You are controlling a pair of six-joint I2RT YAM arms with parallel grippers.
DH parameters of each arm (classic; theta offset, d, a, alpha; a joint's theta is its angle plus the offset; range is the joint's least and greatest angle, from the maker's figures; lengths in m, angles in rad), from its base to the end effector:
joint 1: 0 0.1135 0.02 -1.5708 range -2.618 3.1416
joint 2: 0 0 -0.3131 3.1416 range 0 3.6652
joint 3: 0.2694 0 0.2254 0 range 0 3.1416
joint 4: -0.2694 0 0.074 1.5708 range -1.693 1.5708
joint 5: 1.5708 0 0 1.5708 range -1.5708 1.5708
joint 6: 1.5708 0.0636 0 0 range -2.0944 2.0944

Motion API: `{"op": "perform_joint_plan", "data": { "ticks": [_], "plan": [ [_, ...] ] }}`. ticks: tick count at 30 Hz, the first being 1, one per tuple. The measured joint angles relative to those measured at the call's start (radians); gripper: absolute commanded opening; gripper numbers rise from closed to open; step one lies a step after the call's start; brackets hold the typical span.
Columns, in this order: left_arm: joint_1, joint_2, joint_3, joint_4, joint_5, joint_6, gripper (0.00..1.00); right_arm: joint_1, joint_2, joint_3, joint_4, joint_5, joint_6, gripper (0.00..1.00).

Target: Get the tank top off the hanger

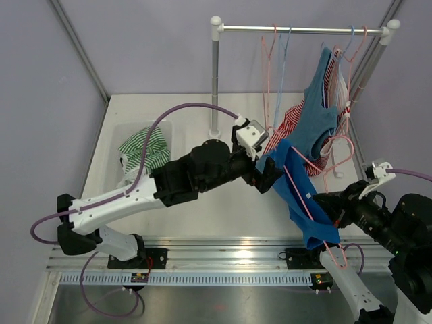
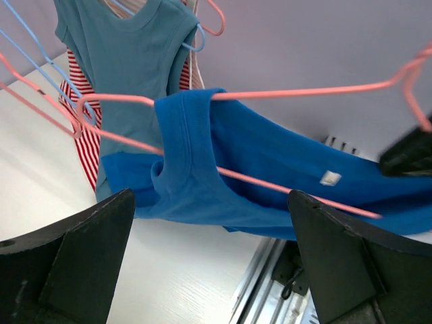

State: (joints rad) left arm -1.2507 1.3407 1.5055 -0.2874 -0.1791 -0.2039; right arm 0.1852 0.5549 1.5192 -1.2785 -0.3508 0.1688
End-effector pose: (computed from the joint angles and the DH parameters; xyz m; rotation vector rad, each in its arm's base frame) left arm 0.1016 -0.2704 0.4965 0.7653 1.6083 -0.9249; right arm -0.0477 0.0133 0.4498 -0.2588 1.8877 0.5714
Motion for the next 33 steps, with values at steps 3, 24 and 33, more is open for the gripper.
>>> {"op": "perform_joint_plan", "data": {
  "ticks": [3,24,33],
  "plan": [
    [0.0,0.063,0.0,0.03,-0.022,0.016,0.9,0.012,-0.009,0.0,0.0,-0.045,0.0,0.0],
    [0.018,0.064,-0.052,0.032,-0.338,0.043,0.0,0.193,0.03,0.008,0.002,-0.09,-0.021,0.0],
    [0.239,-0.264,-0.26,-0.081,-0.309,-0.115,0.0,0.39,0.124,0.009,0.054,-0.144,-0.105,0.0]
  ]
}}
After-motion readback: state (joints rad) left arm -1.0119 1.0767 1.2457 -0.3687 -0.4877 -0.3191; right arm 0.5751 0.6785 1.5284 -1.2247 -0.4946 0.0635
